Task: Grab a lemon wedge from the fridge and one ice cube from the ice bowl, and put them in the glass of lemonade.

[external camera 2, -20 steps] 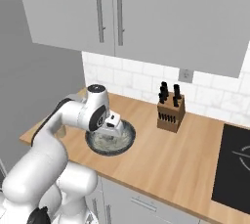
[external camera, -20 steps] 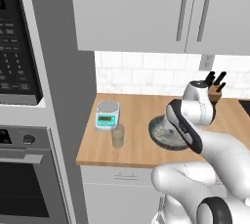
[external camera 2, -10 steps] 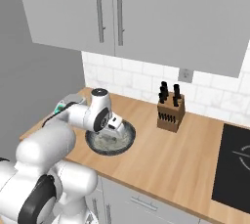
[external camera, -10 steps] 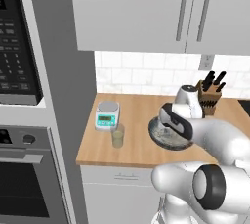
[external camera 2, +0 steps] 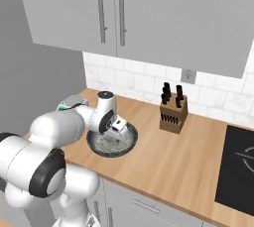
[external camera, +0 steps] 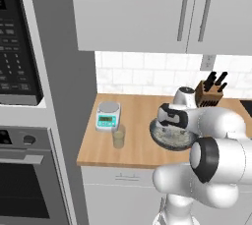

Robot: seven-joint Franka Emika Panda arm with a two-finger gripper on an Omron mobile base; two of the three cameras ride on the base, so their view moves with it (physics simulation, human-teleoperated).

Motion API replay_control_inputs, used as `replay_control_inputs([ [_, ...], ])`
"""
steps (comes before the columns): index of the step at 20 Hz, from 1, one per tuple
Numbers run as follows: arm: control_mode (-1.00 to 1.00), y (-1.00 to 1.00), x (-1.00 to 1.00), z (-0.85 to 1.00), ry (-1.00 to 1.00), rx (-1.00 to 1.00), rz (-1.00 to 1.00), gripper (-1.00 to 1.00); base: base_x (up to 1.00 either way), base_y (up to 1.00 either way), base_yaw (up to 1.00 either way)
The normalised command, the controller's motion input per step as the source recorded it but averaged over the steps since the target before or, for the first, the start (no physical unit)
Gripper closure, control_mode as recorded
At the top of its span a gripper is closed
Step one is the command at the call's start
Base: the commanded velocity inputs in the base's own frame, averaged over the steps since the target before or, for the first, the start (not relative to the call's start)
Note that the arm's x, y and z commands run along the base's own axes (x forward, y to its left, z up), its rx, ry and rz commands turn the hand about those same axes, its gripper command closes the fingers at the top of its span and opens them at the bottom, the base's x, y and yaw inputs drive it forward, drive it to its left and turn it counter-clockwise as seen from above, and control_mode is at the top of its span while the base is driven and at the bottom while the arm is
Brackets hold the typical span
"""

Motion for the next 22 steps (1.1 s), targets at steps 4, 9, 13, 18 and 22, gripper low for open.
replay_control_inputs([
  [4,-1.0,0.0,0.19,-0.29,0.0,0.01,-0.06,-1.0,0.0,0.0,0.0],
  [9,-1.0,0.0,0.19,-0.24,0.0,0.01,-0.07,-1.0,0.0,0.0,0.0],
  [13,-1.0,0.0,0.14,-0.25,0.04,0.01,-0.07,-1.0,0.0,0.0,0.0],
  [18,-1.0,0.0,0.09,-0.24,0.03,0.0,-0.06,1.0,0.0,0.0,0.0],
  [22,-1.0,0.0,0.03,-0.11,0.0,0.01,-0.06,1.0,0.0,0.0,0.0],
])
